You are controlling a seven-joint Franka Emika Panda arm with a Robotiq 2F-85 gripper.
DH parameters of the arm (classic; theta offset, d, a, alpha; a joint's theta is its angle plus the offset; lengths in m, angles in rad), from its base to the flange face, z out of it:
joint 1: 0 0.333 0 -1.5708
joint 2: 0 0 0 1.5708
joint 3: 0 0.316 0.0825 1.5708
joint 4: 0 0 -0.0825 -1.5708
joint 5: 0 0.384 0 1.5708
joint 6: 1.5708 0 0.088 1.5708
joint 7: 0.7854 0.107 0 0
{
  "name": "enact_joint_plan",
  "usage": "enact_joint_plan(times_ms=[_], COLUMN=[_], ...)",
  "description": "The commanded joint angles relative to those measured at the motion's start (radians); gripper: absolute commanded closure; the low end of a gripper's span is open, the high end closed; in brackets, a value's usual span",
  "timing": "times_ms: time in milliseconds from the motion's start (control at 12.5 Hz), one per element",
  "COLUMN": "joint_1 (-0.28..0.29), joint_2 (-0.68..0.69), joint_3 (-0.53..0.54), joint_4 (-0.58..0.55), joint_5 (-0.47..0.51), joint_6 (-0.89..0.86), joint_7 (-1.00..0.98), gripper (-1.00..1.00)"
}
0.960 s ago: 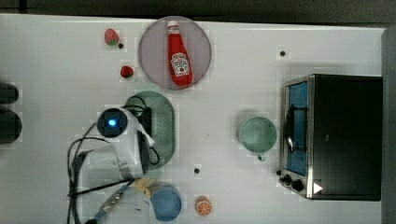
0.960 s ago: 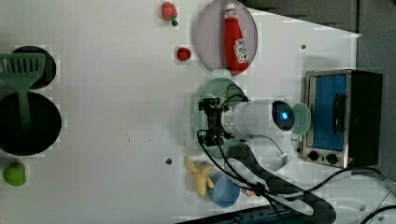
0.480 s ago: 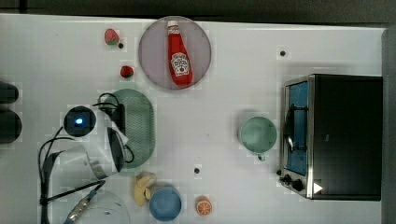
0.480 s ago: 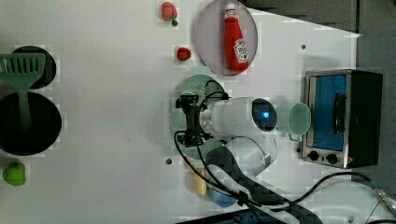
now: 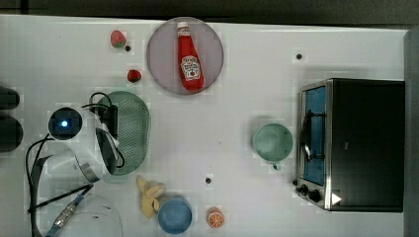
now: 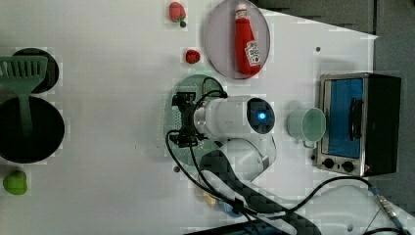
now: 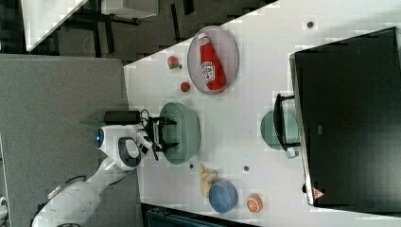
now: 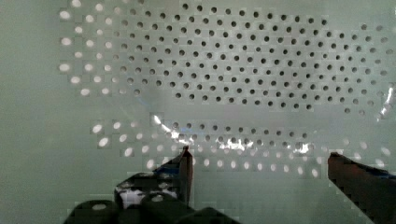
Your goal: Drag strainer right to left.
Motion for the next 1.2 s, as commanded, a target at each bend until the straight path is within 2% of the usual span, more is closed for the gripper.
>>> enact_joint_plan(times_ms=[80,320,880,1040,1200], joint_1=[0.062,0.091,0.134,0.134,0.133], joint_2=[0.031,0.054,0.105,0.087,0.024], joint_3=[0.018,0.018,0.015,0.003,-0.020], joint_4=[0.037,0.078,0.164,0.163,0.158], joint_5=[0.021,0.079,0.105,0.096,0.089], joint_6=[-0.031,-0.030,-0.036,-0.045,-0.106], joint_7=[0.047,0.047,0.051,0.022,-0.093], gripper=[-1.00,-1.00,-1.00,-1.00,-1.00])
